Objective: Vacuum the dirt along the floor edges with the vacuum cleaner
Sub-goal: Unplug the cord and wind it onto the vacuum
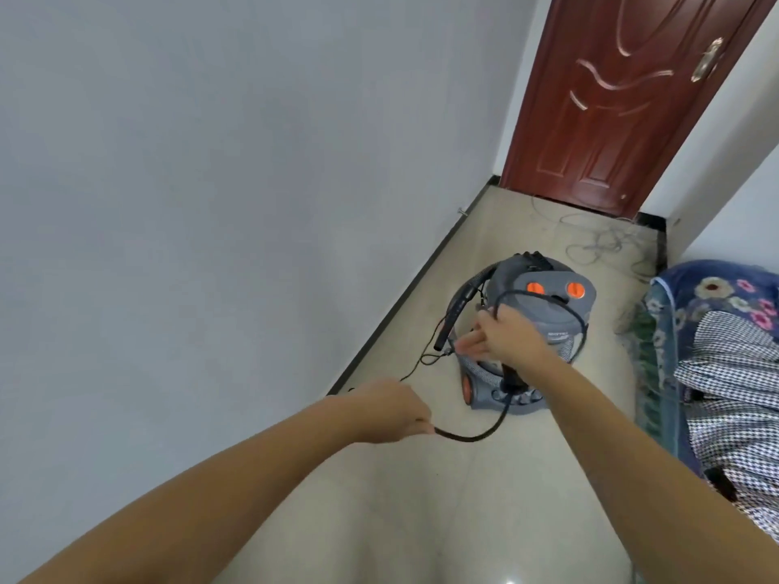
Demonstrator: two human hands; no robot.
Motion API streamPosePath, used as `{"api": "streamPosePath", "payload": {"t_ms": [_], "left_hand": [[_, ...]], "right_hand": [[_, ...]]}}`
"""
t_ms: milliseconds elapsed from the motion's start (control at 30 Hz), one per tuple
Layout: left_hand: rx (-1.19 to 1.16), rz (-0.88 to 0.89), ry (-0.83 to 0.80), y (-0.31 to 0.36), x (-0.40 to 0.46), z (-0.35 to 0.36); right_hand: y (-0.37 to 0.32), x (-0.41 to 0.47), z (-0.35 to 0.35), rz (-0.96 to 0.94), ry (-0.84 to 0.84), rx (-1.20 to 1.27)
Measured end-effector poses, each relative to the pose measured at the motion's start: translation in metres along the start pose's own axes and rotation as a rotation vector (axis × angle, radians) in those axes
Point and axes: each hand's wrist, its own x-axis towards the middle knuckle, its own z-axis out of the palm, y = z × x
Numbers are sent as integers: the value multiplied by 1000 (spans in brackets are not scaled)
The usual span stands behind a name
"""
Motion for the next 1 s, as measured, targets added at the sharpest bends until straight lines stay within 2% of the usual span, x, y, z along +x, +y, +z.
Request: {"api": "streamPosePath", "payload": {"t_ms": [33,100,200,233,300,400,500,633,700,733,800,833,900,933,1000], "left_hand": [[38,-1,66,3,6,-13],[30,-83,168,-1,11,-33],[-297,-190,304,-15,8,-40],[-427,-213,369,-19,7,-38],[-647,-251,469,-30,3,-31],[-852,-326,519,-51,-9,-9],[-923,-466,534,-76,-30,25],[-826,-644,434,-97,-62,78],[-741,-640,390,-94,-71,87],[-688,-600,368,-89,-70,85],[-566,-482,287,-70,-59,63],[-498,-408,221,-57,-50,49],[-384,-255,100,-28,-28,20],[-347,-189,73,-14,-18,7],[-300,-118,113,5,-3,-17]], "right_hand": [[3,-7,18,-23,-109,-179],[9,-19,41,-101,-225,-411],[9,-26,44,-282,-238,-692],[7,-26,37,-275,-234,-640],[3,-27,17,-209,-248,-412],[7,-24,-36,-136,-257,12],[25,-16,-93,-62,-35,499],[52,5,-133,164,296,1028],[61,8,-138,245,426,1142],[63,8,-136,240,485,1058],[56,12,-124,180,593,734],[47,17,-112,182,584,682],[23,18,-78,172,457,735],[9,14,-57,133,353,626],[-8,-3,-15,0,133,216]]}}
